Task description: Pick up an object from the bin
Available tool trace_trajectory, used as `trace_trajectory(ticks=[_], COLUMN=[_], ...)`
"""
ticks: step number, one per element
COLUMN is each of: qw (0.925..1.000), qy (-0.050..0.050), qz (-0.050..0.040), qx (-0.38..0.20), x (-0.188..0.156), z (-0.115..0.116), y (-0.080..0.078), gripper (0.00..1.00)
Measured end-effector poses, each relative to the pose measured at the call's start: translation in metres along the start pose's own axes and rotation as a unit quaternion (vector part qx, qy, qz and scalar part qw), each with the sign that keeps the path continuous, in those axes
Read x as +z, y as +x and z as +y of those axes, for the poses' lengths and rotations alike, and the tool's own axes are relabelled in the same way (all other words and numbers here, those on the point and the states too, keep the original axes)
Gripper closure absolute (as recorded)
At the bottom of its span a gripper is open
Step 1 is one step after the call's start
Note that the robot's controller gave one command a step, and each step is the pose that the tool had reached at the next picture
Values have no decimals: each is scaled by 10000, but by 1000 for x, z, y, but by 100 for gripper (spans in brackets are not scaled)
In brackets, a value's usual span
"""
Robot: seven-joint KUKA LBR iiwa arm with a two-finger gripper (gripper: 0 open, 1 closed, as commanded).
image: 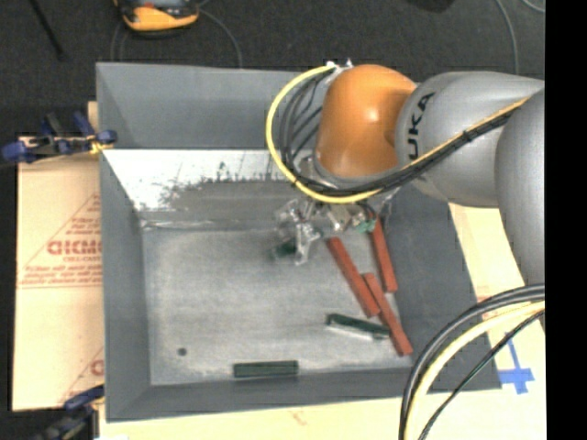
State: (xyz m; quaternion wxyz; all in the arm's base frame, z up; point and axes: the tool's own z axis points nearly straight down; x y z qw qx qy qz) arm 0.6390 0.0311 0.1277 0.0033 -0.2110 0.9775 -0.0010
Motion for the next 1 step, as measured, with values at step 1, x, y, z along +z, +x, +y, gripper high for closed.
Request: trace_trajectory(ticks=[1], qw=[10000], qy=[0], qz=[2], qx=[3], x=[-9], z=[0], y=[0], gripper=[100])
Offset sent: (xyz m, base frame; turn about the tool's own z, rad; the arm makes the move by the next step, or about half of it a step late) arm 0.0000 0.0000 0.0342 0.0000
